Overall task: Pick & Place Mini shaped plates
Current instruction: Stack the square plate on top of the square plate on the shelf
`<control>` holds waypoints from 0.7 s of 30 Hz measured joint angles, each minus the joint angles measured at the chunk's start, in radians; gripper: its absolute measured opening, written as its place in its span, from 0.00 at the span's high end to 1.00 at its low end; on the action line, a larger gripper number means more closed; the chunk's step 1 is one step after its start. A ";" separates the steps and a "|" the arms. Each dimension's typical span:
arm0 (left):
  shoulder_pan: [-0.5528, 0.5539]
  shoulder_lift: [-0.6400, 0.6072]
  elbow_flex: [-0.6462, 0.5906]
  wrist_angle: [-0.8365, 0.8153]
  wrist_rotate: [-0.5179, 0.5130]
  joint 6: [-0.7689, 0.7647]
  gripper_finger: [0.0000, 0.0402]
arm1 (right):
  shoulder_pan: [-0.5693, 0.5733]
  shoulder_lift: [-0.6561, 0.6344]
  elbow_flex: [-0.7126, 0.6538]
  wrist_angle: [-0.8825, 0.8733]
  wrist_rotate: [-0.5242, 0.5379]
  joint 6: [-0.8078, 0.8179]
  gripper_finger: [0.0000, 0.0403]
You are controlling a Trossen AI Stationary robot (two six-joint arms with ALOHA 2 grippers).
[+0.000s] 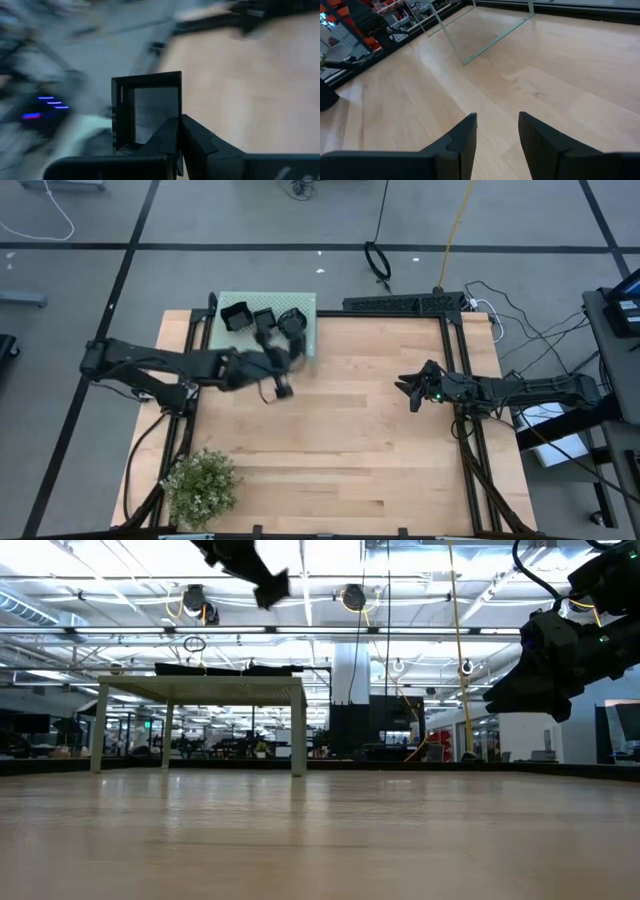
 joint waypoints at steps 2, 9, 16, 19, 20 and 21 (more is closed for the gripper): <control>0.037 -0.055 0.001 -0.008 -0.080 0.034 0.96 | 0.000 0.000 0.000 0.000 -0.001 -0.004 0.67; 0.255 -0.138 0.001 -0.101 -0.040 -0.020 0.97 | 0.000 0.000 0.000 0.000 -0.001 -0.006 0.67; 0.431 -0.099 0.000 -0.248 0.121 -0.116 0.99 | 0.000 0.000 0.000 -0.001 -0.001 -0.006 0.67; 0.473 -0.069 0.000 -0.252 0.133 -0.108 0.97 | 0.000 0.000 0.000 -0.001 -0.001 -0.006 0.67; 0.485 -0.058 0.000 -0.260 0.133 -0.102 0.96 | 0.000 0.000 0.000 -0.001 -0.001 -0.006 0.67; 0.494 -0.049 0.000 -0.270 0.137 -0.091 0.96 | 0.000 0.000 0.000 -0.001 -0.001 -0.006 0.67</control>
